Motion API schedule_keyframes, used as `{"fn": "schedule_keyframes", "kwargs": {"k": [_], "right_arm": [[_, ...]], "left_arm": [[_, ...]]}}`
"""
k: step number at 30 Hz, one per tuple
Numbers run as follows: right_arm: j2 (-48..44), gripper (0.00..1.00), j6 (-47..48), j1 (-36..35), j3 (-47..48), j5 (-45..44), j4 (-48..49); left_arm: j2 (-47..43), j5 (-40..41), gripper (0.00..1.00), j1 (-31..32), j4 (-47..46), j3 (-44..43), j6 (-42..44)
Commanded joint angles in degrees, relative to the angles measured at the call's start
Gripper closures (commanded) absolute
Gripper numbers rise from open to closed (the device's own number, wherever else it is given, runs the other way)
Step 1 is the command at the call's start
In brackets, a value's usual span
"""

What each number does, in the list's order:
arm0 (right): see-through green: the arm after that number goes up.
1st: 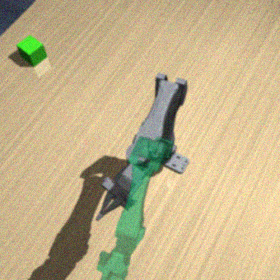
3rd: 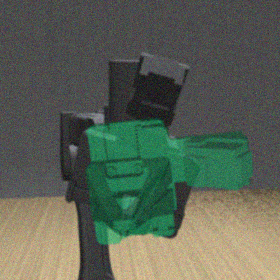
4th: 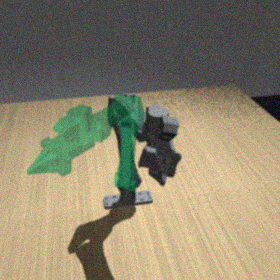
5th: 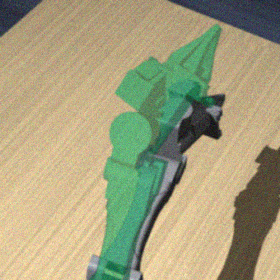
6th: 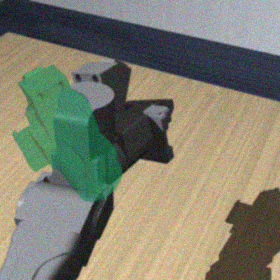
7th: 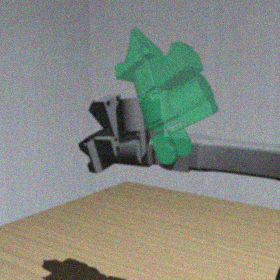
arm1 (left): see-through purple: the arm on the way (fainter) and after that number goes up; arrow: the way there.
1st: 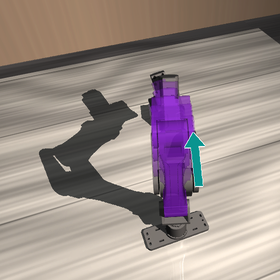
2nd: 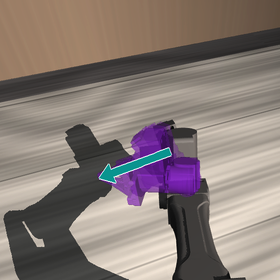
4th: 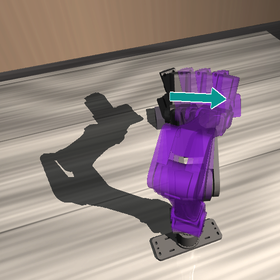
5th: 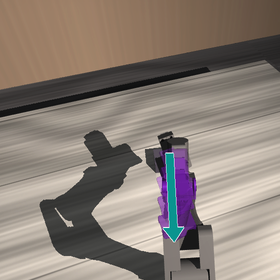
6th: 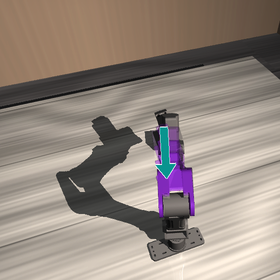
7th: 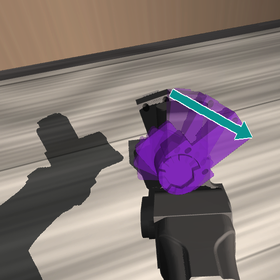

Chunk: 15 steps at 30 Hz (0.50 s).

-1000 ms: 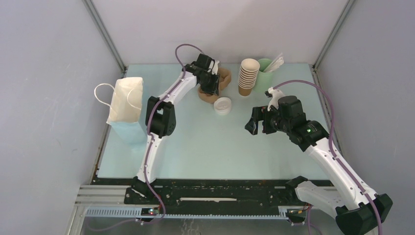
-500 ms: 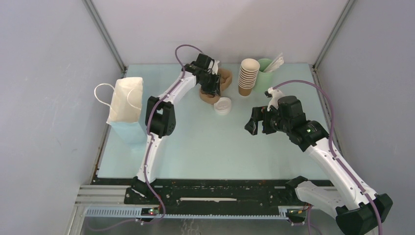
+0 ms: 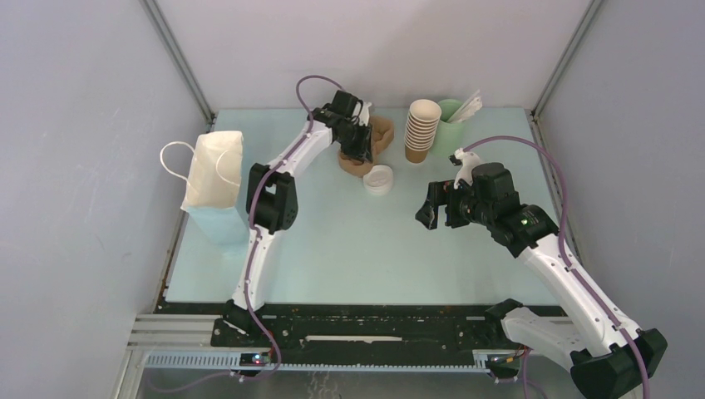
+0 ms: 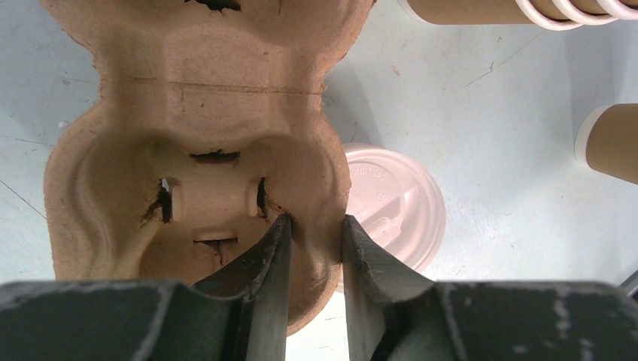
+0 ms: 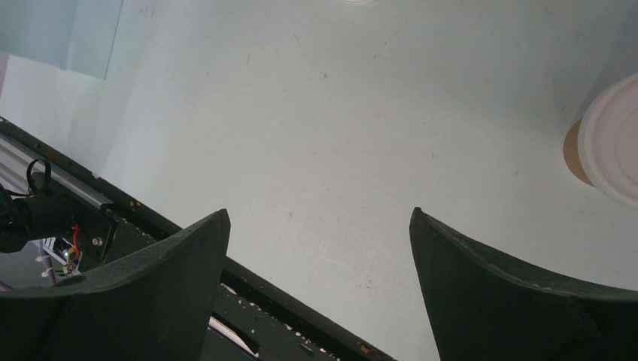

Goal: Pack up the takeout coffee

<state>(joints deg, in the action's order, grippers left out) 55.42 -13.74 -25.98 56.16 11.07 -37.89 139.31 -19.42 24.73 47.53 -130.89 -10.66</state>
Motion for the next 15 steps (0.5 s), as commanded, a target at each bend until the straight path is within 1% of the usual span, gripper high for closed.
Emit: {"fn": "schedule_keyframes", "kwargs": {"k": [1, 6, 10, 15], "right_arm": [[-0.4, 0.02, 1.1, -0.4, 0.2, 0.1, 1.2], [-0.1, 0.02, 1.1, -0.4, 0.2, 0.4, 1.5], [-0.2, 0.02, 1.1, -0.4, 0.2, 0.4, 1.4], [-0.3, 0.02, 1.2, -0.5, 0.2, 0.1, 1.2]], "left_arm": [[-3.4, -1.1, 0.76, -1.5, 0.5, -3.6, -0.3], [-4.2, -4.5, 0.77, -1.8, 0.3, -3.6, -1.2], [-3.8, -4.7, 0.76, -1.8, 0.1, -3.6, -2.3], [-3.2, -5.4, 0.71, -1.8, 0.0, -3.6, -2.7]]}}
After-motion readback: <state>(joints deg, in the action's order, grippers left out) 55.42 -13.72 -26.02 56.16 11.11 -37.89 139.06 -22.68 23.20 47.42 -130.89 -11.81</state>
